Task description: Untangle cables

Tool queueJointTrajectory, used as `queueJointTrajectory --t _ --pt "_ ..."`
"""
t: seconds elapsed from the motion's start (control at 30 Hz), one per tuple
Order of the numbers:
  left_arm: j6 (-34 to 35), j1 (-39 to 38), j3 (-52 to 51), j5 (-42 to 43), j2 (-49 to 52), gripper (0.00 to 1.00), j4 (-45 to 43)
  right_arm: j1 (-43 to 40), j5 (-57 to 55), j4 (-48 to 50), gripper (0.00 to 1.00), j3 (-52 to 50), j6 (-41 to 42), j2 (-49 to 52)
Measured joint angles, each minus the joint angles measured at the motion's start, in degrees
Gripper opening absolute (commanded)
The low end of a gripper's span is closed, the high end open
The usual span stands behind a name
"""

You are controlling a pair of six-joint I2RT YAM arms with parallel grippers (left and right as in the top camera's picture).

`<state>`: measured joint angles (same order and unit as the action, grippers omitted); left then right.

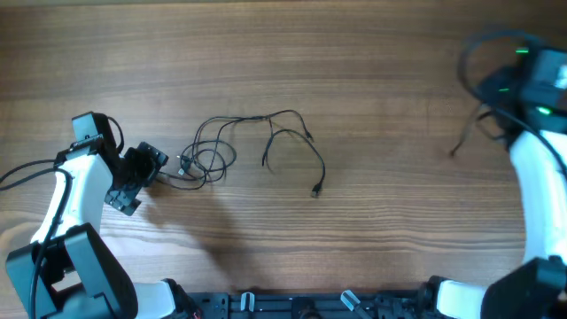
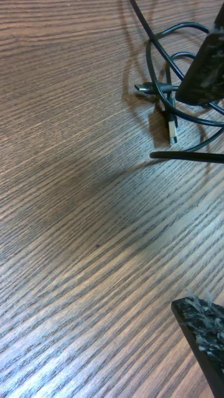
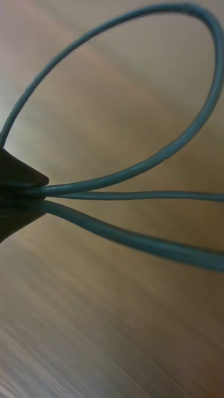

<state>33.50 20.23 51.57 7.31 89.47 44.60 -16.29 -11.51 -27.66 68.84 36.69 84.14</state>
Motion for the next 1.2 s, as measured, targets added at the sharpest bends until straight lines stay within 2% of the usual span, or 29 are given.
queueJointTrajectory --t 0.37,0.5,0.67,0.77,0.9,0.93,0.97,1.03,1.2 --pt "0.0 0.0 0.0 0.0 0.0 1.0 0.0 -20.5 -4.0 15.0 0.04 0.1 -7.8 4.3" --pt "0.0 0.0 0.0 0.0 0.0 1.0 0.0 -26.2 -4.0 20.5 0.04 0.1 -11.3 10.9" --pt "0.0 0.0 0.0 0.0 0.0 1.0 0.0 -29.7 -4.0 23.1 0.05 0.1 -13.8 19.5" --pt "0.0 0.0 0.0 0.0 0.0 1.0 0.0 -31.4 -4.0 23.4 0.26 0.1 -14.3 24.9" --pt "0.0 0.0 0.0 0.0 0.0 1.0 0.0 -32.8 -4.0 20.9 0.28 0.1 -15.2 31.1" --pt "0.0 0.0 0.0 0.0 0.0 1.0 0.0 -32.9 -4.0 20.1 0.34 0.0 -15.1 32.0" --pt "0.0 0.0 0.0 0.0 0.0 1.0 0.0 -32.9 -3.8 19.2 0.52 0.0 -15.2 32.8" --pt "0.0 0.0 0.0 0.0 0.0 1.0 0.0 -32.9 -3.5 18.4 1.0 0.0 -14.9 33.2" --pt "0.0 0.0 0.0 0.0 0.0 1.0 0.0 -33.7 -1.5 14.7 1.0 0.5 -15.2 32.6"
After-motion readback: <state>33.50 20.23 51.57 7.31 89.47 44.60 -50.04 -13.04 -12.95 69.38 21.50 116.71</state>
